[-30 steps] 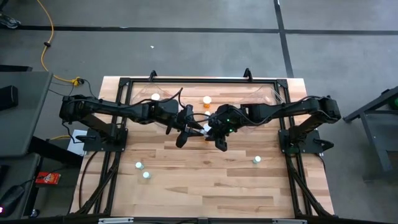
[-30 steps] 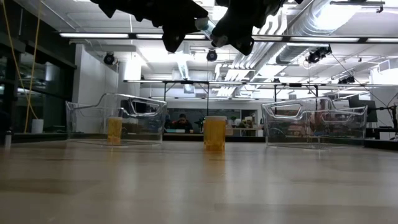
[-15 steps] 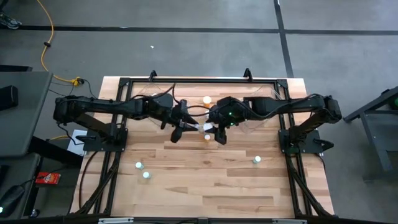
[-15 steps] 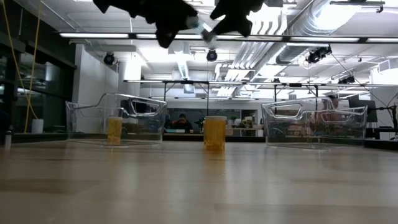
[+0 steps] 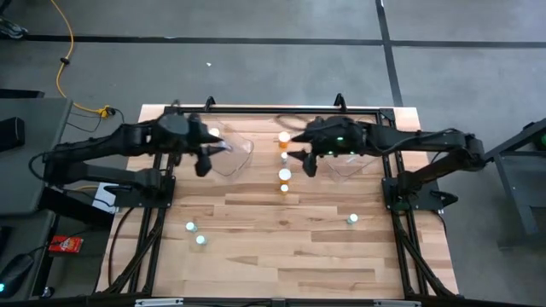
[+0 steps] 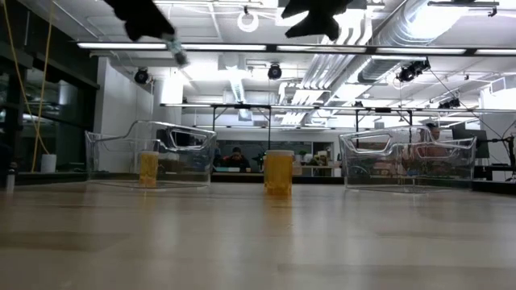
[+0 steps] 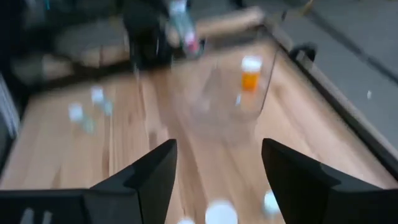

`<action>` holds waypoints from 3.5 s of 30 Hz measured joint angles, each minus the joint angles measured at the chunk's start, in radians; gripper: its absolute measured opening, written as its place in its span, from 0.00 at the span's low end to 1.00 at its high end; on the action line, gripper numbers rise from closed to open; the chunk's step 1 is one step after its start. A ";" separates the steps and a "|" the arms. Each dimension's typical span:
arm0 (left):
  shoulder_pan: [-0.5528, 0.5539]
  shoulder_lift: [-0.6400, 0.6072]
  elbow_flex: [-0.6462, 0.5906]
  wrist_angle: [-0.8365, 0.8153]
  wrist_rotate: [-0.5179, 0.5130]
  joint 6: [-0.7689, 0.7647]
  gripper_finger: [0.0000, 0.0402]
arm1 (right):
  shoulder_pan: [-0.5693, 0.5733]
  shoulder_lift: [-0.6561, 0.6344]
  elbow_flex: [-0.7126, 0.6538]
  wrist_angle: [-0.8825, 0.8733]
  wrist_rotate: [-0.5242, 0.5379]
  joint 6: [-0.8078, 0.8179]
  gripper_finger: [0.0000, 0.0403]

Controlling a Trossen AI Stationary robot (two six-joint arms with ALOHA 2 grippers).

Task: Pick and place medicine bottles into bin by pill shape (circle, oval)
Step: Put the bottom green capsule bottle into the left transparent bin, then put the top right green tablet bottle into the right transparent bin

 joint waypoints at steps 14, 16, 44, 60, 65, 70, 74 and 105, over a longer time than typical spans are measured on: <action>0.000 0.008 -0.001 -0.140 -0.251 -0.244 0.25 | 0.015 -0.256 -0.333 0.483 0.184 0.125 0.57; 0.004 0.025 -0.001 -0.150 -0.276 -0.271 0.25 | 0.015 -0.256 -0.333 0.483 0.184 0.125 0.57; 0.329 0.316 -0.248 0.012 -0.125 -0.522 0.25 | 0.007 -0.252 -0.333 0.468 0.203 0.133 0.57; 0.334 0.335 -0.336 0.108 -0.191 -0.570 0.25 | 0.007 -0.251 -0.333 0.468 0.229 0.135 0.57; 0.335 0.335 -0.336 0.112 -0.227 -0.555 0.25 | 0.007 -0.251 -0.333 0.468 0.229 0.136 0.57; 0.335 0.335 -0.336 0.112 -0.233 -0.522 0.26 | 0.007 -0.251 -0.333 0.468 0.229 0.136 0.57; 0.335 0.335 -0.336 0.112 -0.233 -0.526 0.29 | 0.007 -0.251 -0.333 0.468 0.229 0.136 0.57; 0.237 -0.064 -0.173 0.572 0.112 -0.376 0.54 | 0.007 -0.251 -0.333 0.469 0.225 0.136 0.57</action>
